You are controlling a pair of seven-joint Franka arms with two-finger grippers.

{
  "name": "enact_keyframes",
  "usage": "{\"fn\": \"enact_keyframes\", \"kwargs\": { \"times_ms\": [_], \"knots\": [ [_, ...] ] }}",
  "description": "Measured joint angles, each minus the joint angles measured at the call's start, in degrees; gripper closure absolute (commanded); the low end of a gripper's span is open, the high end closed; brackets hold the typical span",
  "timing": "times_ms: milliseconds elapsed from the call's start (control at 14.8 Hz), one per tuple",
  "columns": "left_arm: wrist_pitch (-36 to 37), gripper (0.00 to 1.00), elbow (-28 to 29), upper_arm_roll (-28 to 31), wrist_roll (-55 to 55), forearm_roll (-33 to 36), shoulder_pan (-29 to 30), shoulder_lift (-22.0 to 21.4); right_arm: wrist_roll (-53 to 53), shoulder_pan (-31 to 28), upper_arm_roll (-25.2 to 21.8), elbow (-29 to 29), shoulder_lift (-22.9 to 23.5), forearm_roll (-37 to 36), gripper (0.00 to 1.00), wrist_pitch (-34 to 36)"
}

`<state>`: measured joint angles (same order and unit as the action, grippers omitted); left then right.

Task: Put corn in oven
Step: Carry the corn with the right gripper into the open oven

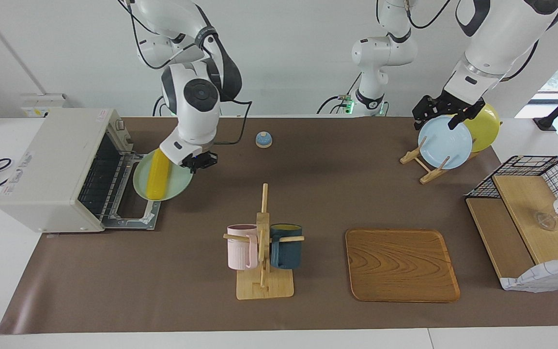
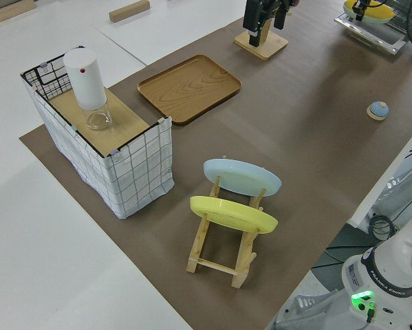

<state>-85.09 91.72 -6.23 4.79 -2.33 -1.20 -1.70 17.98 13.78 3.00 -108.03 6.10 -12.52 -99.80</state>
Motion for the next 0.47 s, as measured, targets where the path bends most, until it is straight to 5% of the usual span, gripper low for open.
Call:
{"fn": "enact_keyframes", "kwargs": {
  "times_ms": [473],
  "knots": [
    [0.0,0.0,0.0,0.0,0.0,0.0,0.0,0.0,-21.3,-18.1,0.0,-5.2,-3.5,0.4,1.0,-0.6]
  ]
}}
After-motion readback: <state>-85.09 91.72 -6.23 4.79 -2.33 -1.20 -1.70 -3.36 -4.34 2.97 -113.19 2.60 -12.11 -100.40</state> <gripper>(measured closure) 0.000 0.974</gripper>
